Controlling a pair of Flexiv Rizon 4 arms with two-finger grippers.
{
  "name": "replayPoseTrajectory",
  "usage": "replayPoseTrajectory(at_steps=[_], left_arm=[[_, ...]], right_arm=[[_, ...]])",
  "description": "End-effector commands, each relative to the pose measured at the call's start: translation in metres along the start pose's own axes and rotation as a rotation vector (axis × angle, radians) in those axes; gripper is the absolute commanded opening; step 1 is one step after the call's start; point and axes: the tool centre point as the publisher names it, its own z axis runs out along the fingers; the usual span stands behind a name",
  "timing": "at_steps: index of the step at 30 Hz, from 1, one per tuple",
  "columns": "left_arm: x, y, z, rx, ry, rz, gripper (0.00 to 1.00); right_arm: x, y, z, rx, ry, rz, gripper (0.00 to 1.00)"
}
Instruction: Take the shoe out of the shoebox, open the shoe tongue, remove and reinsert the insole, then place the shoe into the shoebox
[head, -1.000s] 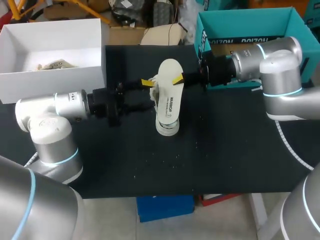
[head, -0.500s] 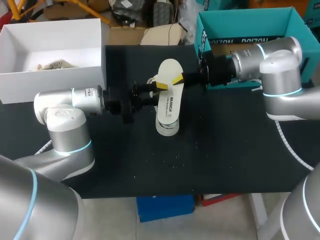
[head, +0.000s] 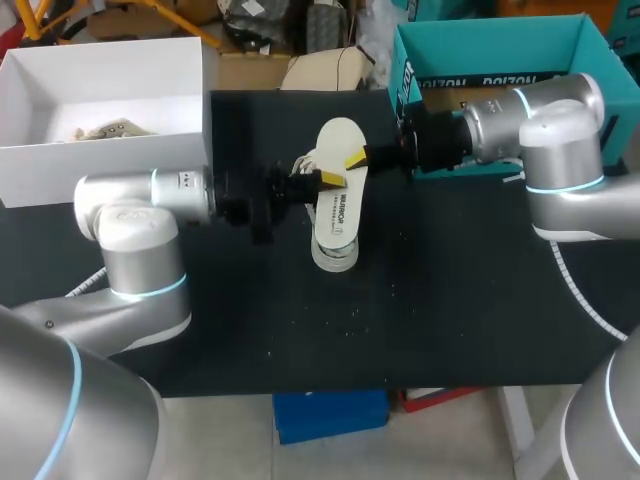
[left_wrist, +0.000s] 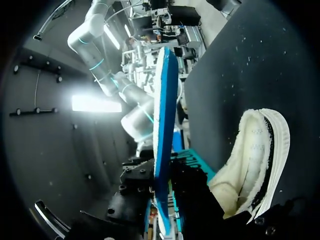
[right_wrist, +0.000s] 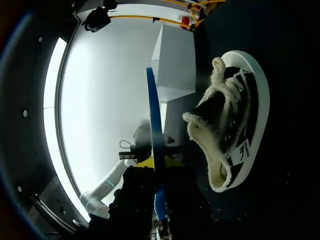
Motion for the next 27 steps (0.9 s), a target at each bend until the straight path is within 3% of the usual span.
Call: replayPoseTrajectory(at_steps=[1,2,4,10,18,23,25,27], left_arm=[[0.000,0.000,0.003,-0.011,0.008,0.002,0.00],[0.000,0.000,0.003,-0.015,0.011,0.005,0.00],[-0.002,-0.001,0.000,-0.019,0.018,0.009,0.00],[-0.010,-0.016,-0.018,-0.088,0.122,-0.045,0.00],[-0.017,-0.052,-0.043,-0.109,0.310,-0.095,0.00],[-0.018,-0.080,-0.055,-0.068,0.445,-0.122,0.00],[-0.018,-0.087,-0.056,-0.054,0.449,-0.123,0.00],[-0.018,-0.087,-0.056,-0.054,0.449,-0.123,0.00]], right_arm=[[0.000,0.001,0.001,0.000,-0.003,0.000,0.00],[0.000,0.000,-0.003,-0.024,0.021,0.006,1.00],[-0.002,0.000,-0.010,-0.055,0.051,0.010,1.00],[-0.018,-0.009,-0.034,-0.097,-0.037,0.060,1.00],[-0.028,-0.029,-0.070,-0.147,-0.184,0.083,1.00],[-0.028,-0.045,-0.096,-0.218,-0.425,0.059,1.00],[-0.023,-0.051,-0.107,-0.285,-0.486,0.032,1.00],[-0.023,-0.051,-0.107,-0.285,-0.486,0.032,1.00]])
